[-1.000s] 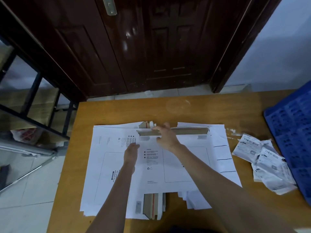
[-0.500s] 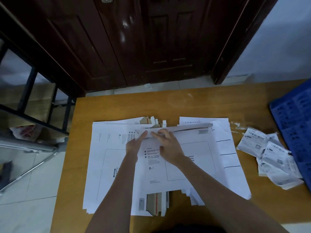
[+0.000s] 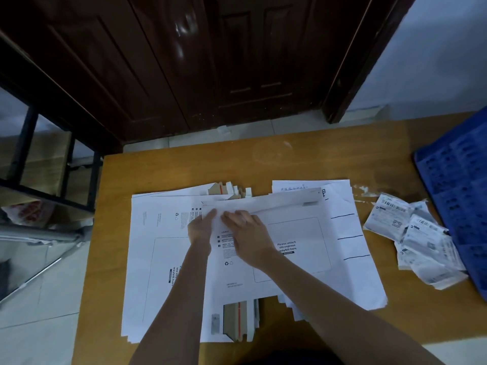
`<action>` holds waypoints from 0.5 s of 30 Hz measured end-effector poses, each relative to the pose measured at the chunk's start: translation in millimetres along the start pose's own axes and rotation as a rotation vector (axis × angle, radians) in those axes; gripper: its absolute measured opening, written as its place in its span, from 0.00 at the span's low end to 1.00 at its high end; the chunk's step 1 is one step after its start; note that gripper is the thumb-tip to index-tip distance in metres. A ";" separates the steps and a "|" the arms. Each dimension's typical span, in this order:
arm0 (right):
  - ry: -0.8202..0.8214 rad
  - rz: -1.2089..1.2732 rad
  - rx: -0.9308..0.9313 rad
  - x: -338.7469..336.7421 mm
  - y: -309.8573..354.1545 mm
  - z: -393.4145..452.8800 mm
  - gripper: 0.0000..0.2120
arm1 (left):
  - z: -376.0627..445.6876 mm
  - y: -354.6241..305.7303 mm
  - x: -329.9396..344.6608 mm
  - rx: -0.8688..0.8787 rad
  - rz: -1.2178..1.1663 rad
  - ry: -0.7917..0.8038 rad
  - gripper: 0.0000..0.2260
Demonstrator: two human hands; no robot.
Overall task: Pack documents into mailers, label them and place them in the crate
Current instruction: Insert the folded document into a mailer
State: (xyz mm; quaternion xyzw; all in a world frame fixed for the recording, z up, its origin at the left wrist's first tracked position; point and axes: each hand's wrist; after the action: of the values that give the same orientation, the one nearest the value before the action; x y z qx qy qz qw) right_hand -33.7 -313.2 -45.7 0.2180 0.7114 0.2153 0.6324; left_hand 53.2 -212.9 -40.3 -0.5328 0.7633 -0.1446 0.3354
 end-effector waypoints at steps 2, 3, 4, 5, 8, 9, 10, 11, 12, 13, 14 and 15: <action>0.044 0.020 0.078 5.7 2.7 -1.2 0.28 | -1.4 2.5 -1.6 0.037 -0.023 0.030 0.06; 0.046 0.021 0.095 6.5 4.4 -0.9 0.26 | -3.4 5.0 -1.9 0.069 -0.018 0.037 0.04; 0.050 0.013 0.102 6.3 6.5 -0.6 0.25 | -4.8 7.9 -1.8 0.089 -0.024 0.033 0.04; 0.055 0.002 0.106 5.9 7.4 -0.3 0.24 | -6.0 10.0 -1.5 0.091 -0.040 0.020 0.04; 0.065 -0.032 0.117 4.8 9.1 -0.6 0.24 | -2.0 12.9 1.2 0.059 -0.066 -0.024 0.04; 0.075 -0.045 0.127 5.6 9.3 -0.9 0.24 | -0.5 12.6 2.1 0.047 -0.063 -0.031 0.04; 0.090 -0.060 0.137 6.1 9.2 -0.3 0.25 | 2.0 12.5 2.7 0.040 -0.064 -0.035 0.04; 0.112 -0.078 0.144 6.4 8.8 0.6 0.26 | 3.5 12.6 3.0 0.032 -0.059 -0.040 0.05; 0.139 -0.101 0.146 6.2 8.5 1.5 0.26 | 4.4 13.0 2.8 0.026 -0.044 -0.046 0.05; 0.158 -0.123 0.143 5.5 8.1 2.9 0.27 | 4.5 13.0 2.8 0.026 -0.029 -0.052 0.05; 0.164 -0.135 0.137 4.2 7.8 4.3 0.27 | 5.0 13.0 3.1 0.040 -0.014 -0.058 0.06; 0.161 -0.131 0.133 2.4 7.4 5.5 0.28 | 4.2 12.7 4.0 0.066 0.001 -0.071 0.07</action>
State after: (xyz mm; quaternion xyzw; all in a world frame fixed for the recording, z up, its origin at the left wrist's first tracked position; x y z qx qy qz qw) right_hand -28.2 -305.6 -43.9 0.1947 0.7853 0.1425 0.5701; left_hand 46.1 -211.0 -52.1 -0.5258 0.7461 -0.1503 0.3798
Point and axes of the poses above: each hand's wrist, its own z-axis towards the middle knuckle, its own x-axis out of the palm, y = z × x, and after that the axes turned 10 degrees about z, right-handed
